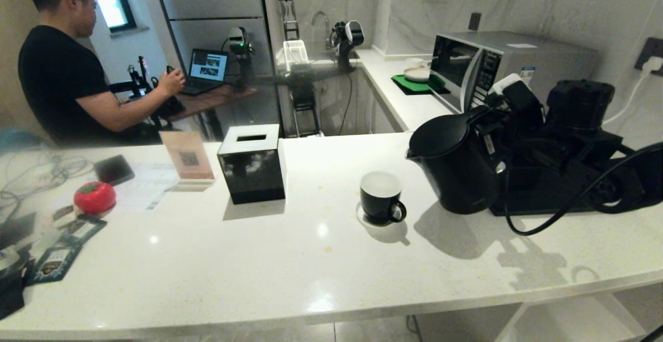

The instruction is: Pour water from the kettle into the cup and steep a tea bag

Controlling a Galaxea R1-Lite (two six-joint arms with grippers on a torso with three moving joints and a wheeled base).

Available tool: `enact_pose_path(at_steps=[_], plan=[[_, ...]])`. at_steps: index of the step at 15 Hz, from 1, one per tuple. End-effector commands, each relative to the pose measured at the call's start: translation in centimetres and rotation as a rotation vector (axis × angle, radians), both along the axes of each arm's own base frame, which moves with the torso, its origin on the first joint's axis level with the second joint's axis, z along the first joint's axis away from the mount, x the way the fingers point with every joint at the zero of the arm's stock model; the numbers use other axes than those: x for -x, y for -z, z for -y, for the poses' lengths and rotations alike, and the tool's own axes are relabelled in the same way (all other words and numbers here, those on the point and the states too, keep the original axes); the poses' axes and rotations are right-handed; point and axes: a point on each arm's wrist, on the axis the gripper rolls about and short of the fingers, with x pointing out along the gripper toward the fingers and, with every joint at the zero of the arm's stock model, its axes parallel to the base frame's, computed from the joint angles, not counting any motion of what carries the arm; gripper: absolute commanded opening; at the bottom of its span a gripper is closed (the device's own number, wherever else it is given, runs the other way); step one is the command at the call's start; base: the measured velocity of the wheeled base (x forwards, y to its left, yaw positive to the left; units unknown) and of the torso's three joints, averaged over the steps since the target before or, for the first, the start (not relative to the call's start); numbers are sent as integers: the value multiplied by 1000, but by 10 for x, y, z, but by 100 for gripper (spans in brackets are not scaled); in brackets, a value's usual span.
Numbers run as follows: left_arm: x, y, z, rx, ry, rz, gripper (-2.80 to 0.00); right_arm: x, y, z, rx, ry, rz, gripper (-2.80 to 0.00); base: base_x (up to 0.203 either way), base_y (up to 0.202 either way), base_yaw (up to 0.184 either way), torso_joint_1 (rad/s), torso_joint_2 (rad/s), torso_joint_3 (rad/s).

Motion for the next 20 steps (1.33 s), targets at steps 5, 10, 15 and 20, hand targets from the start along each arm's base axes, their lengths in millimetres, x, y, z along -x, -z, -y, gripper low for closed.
enact_pose_path(at_steps=[5, 10, 15, 20], plan=[[0, 0, 0, 1, -1, -1, -280, 1, 0, -10, 41, -27, 10, -280, 0, 0, 0, 0, 0, 0], [0, 0, 0, 1, -1, -1, -280, 0, 2, -17, 74, -46, 12, -280, 0, 0, 0, 0, 0, 0], [0, 0, 0, 1, -1, -1, -280, 0, 2, -19, 119, -52, 20, -280, 0, 0, 0, 0, 0, 0], [0, 0, 0, 1, -1, 0, -280, -1, 0, -23, 152, -63, 34, -280, 0, 0, 0, 0, 0, 0]])
